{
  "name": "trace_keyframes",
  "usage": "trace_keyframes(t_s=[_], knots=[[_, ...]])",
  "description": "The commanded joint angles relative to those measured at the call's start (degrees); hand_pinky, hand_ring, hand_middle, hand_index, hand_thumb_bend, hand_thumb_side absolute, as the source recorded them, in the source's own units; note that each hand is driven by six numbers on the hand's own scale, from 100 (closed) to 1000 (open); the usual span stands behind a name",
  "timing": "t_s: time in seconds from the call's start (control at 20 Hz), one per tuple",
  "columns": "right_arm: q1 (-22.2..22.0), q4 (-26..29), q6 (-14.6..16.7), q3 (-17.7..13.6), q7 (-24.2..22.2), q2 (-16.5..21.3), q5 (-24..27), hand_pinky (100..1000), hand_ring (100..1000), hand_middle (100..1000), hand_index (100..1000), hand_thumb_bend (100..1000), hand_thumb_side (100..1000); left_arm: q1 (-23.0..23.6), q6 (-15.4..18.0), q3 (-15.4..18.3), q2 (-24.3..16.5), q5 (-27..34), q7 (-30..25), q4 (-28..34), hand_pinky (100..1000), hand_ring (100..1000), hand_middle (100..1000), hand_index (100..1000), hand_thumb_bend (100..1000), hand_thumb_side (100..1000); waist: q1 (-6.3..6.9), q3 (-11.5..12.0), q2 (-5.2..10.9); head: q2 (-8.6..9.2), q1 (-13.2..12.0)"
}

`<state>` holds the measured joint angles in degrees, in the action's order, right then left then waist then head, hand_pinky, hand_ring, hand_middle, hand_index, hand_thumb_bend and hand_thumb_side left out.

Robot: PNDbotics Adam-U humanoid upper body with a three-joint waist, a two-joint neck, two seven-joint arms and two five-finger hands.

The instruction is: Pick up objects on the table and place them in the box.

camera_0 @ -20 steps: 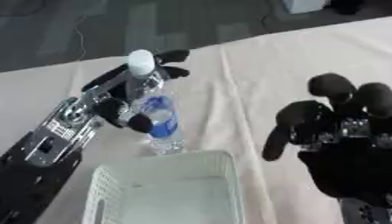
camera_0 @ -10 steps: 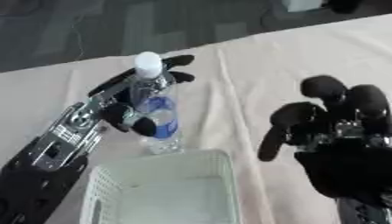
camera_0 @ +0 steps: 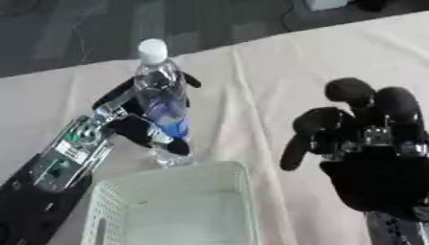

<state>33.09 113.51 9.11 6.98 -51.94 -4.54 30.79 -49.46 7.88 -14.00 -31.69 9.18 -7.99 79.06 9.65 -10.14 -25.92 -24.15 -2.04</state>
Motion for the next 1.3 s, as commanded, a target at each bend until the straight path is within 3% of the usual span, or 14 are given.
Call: trace_keyframes(t_s=[0.05, 0.2, 0.25, 0.3, 0.35, 0.4, 0.45, 0.5, 1.3], knots=[[0.55, 1.08, 0.33, -0.56, -0.03, -0.05, 0.06, 699, 852, 909, 925, 100, 1000, -0.86, -1.09, 0.34, -0.41, -0.73, 5.76, 1.06, 100, 198, 548, 246, 908, 382, -0.39, -0.12, 0.94, -0.14, 0.09], [0.53, 1.08, 0.51, -1.12, -0.03, -0.04, -0.03, 697, 851, 907, 924, 100, 1000, -0.82, -1.31, 0.54, -0.11, 1.51, 10.28, 1.24, 100, 123, 358, 184, 815, 428, -0.37, -0.21, 0.85, -0.29, 0.16], [0.53, 1.08, 0.52, -1.26, -0.03, -0.02, -0.04, 697, 851, 907, 924, 100, 1000, -0.74, -1.30, 0.53, -0.13, 2.17, 11.46, 1.25, 100, 125, 366, 184, 817, 427, -0.35, -0.23, 0.84, -0.33, 0.20], [0.51, 1.08, 0.52, -1.37, -0.03, 0.01, -0.06, 697, 851, 906, 924, 100, 1000, -0.64, -1.29, 0.50, -0.11, 2.87, 12.41, 1.26, 100, 100, 246, 180, 791, 438, -0.33, -0.22, 0.83, -0.38, 0.26], [0.49, 1.08, 0.51, -1.45, -0.03, 0.04, -0.07, 697, 851, 906, 924, 100, 1000, -0.57, -1.25, 0.50, -0.07, 3.72, 13.19, 1.26, 100, 101, 258, 180, 793, 438, -0.31, -0.20, 0.83, -0.42, 0.30], [0.47, 1.08, 0.51, -1.50, -0.03, 0.06, -0.08, 696, 851, 905, 923, 100, 1000, -0.51, -1.20, 0.52, -0.04, 4.56, 13.78, 1.29, 100, 100, 157, 177, 768, 436, -0.29, -0.19, 0.84, -0.47, 0.35], [0.45, 1.08, 0.52, -1.55, -0.03, 0.07, -0.10, 696, 851, 905, 923, 100, 1000, -0.47, -1.15, 0.61, 0.01, 5.52, 14.30, 1.36, 100, 100, 157, 177, 768, 436, -0.27, -0.17, 0.86, -0.52, 0.39], [0.43, 1.08, 0.53, -1.59, -0.03, 0.07, -0.11, 696, 850, 903, 923, 100, 1000, -0.44, -1.08, 0.71, 0.03, 6.40, 14.72, 1.48, 100, 100, 100, 176, 754, 437, -0.27, -0.15, 0.88, -0.57, 0.43], [-1.83, 1.08, 0.32, -1.85, 0.58, -0.54, -1.20, 694, 850, 901, 922, 100, 1000, -0.60, -3.62, 2.12, -3.51, 16.94, 16.66, 9.04, 100, 100, 100, 178, 756, 437, -0.83, 1.96, 3.17, -1.06, 1.35]])
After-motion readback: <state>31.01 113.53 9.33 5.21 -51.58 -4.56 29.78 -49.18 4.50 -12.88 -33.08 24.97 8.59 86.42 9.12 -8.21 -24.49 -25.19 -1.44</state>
